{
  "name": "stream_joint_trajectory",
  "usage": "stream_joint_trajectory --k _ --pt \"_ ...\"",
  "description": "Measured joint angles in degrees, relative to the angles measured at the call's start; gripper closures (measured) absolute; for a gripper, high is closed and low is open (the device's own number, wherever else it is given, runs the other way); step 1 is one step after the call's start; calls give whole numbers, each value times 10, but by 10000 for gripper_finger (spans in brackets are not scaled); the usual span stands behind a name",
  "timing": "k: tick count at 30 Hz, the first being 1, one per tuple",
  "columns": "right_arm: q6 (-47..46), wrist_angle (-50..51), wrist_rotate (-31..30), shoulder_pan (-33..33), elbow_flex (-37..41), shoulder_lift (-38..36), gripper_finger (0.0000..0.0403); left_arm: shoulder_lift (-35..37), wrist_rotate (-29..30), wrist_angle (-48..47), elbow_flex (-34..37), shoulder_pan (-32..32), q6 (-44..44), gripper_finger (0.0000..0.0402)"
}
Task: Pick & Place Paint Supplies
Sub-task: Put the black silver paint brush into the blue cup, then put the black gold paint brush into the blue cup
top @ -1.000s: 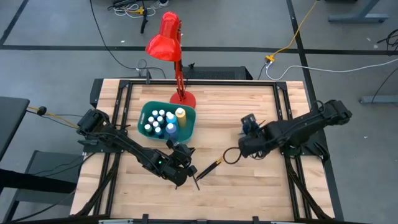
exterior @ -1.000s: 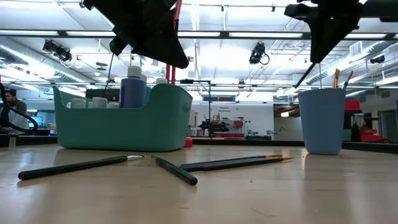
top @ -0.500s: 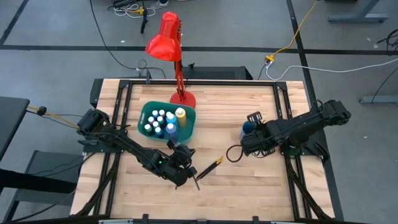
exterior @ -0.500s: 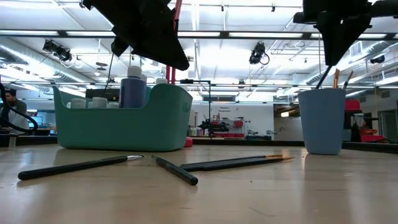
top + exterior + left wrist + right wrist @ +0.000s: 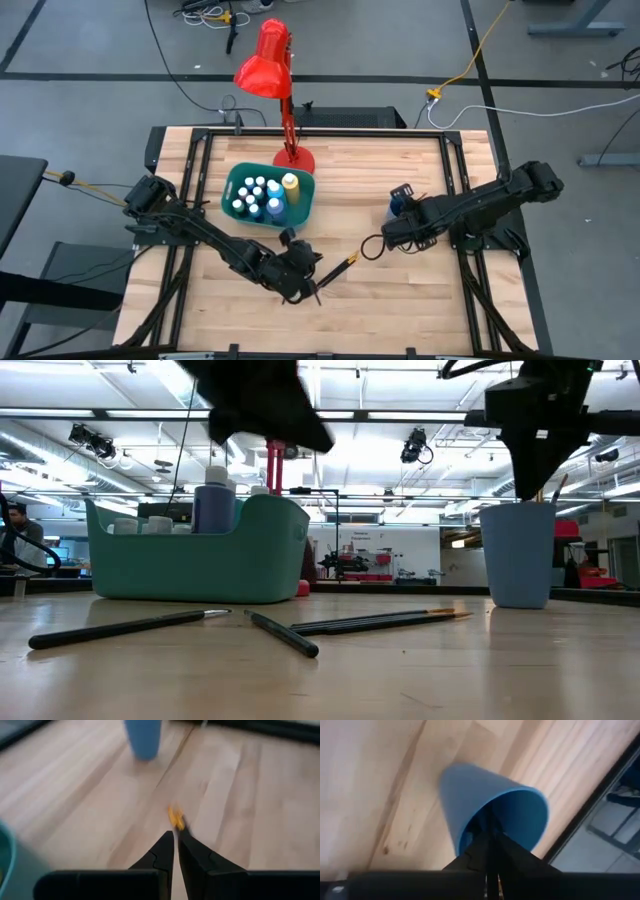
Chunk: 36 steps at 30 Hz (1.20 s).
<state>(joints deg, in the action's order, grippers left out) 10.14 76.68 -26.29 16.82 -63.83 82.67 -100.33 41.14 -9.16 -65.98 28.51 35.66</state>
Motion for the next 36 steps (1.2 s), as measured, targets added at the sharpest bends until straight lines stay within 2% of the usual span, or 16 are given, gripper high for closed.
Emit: stream_joint_trajectory --k 8,13,18,21,24,27,30,36 --pt "-23 0 -66 8 -4 0 283 0 -6 104 0 0 -110 370" --pt "-29 6 -54 26 -44 0 253 0 -10 101 0 -1 -102 370" --pt "-36 -38 -34 53 -108 0 250 0 -35 101 0 -1 -74 370" --pt "-20 -162 2 64 -119 -1 256 0 -37 102 0 -1 -73 369" --pt "38 -315 84 69 -92 -1 263 0 -49 101 0 -1 -72 370" --pt "86 -457 205 69 -29 -1 268 0 -61 101 0 -1 -60 369" --pt "77 -599 281 70 58 -1 268 0 -64 101 0 1 -44 370" --pt "73 -953 296 74 263 2 245 0 -64 101 0 2 -45 370"
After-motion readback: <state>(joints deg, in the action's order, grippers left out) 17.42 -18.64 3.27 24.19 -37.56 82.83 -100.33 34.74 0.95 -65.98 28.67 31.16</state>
